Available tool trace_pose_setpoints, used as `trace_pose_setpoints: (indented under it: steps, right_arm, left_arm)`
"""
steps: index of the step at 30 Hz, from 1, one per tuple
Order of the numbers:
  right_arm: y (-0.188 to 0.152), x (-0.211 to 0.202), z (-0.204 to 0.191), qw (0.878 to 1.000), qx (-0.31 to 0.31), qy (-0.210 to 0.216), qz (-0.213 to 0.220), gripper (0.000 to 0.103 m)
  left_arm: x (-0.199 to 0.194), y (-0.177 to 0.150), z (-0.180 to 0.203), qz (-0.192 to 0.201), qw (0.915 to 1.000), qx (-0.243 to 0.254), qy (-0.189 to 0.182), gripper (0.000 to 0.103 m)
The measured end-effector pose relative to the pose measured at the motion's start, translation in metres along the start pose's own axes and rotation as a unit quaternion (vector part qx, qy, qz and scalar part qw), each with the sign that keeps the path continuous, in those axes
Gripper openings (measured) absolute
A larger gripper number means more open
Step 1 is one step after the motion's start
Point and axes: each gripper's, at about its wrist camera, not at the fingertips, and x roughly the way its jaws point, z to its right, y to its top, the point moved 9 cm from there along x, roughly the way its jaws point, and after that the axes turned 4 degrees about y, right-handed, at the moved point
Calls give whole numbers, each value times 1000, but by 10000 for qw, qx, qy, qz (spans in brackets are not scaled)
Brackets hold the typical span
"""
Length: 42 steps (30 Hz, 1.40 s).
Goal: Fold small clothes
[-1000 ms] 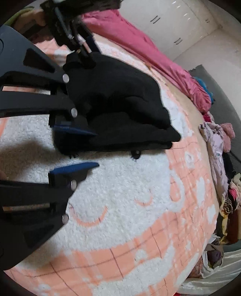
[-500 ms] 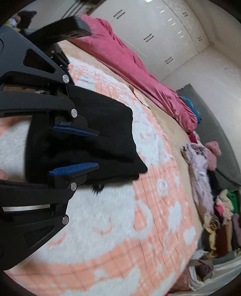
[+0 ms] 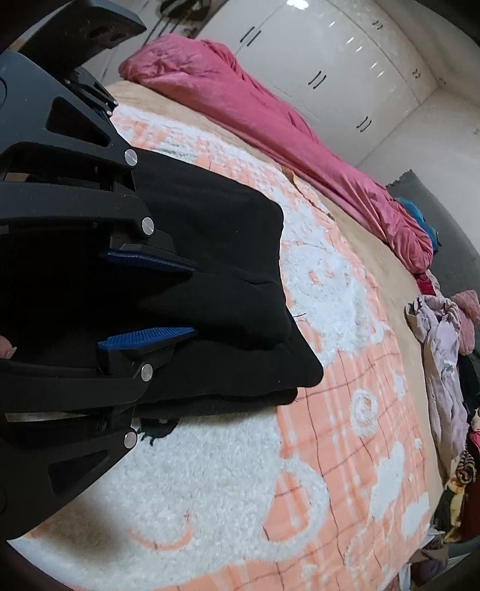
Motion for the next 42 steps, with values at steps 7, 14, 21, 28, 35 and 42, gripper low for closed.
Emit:
trace_pose_setpoints:
  steps: [7, 14, 21, 28, 35, 42]
  right_arm:
    - [-1, 4, -10, 9986, -520, -80, 33, 18]
    - [7, -18, -35, 9888, -1350, -493, 405, 3]
    - [17, -45, -49, 9486, -2534, -1750, 728, 3]
    - [-2, 4, 4, 9387, -2422, -2453, 2, 5]
    - [4, -9, 14, 9666, -1655, -1954, 128, 19]
    - [7, -53, 0, 9849, -1165, -1130, 598, 36]
  left_arm:
    - [0, -2, 0, 35, 10000, 15, -13, 82]
    - [-7, -2, -3, 42, 9999, -61, -123, 82]
    - [-5, -1, 2, 43, 9999, 35, -113, 82]
    - [9, -7, 1, -171, 9995, -111, -247, 83]
    - [1, -2, 1, -58, 9995, -141, -263, 83]
    - [-7, 2, -2, 21, 9994, -223, -264, 83]
